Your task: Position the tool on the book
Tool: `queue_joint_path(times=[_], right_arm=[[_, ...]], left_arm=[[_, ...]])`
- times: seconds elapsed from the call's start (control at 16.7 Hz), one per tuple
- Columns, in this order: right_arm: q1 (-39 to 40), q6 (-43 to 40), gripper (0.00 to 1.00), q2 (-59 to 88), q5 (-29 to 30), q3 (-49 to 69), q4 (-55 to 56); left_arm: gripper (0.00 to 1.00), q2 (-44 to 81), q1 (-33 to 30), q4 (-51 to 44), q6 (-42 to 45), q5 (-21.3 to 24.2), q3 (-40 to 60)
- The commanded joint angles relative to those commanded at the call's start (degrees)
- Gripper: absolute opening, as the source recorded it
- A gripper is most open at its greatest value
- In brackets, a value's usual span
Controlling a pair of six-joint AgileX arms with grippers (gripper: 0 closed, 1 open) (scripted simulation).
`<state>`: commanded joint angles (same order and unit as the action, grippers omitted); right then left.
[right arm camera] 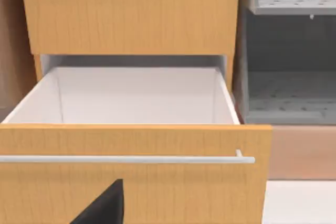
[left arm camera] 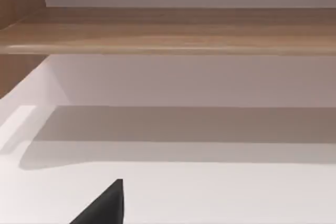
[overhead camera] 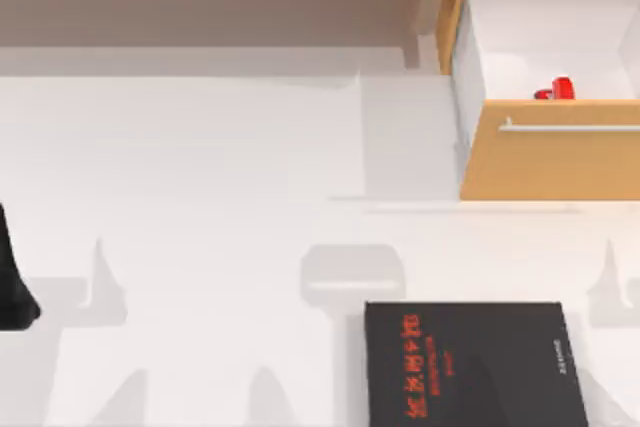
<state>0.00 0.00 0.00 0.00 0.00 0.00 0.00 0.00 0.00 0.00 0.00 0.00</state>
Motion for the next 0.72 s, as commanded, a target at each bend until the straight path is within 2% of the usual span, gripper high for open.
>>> queue_joint_path(times=[0.36, 0.72], right_arm=[[0.37, 0.25, 1.0, 5.84, 0.03, 5.71, -3.79], [1.87, 1.19, 1.0, 32.17, 0.15, 30.44, -18.65]], left_arm=[[1.0, 0.0, 0.0, 0.0, 0.0, 0.0, 0.0], [1.0, 0.0, 0.0, 0.0, 0.0, 0.0, 0.0]])
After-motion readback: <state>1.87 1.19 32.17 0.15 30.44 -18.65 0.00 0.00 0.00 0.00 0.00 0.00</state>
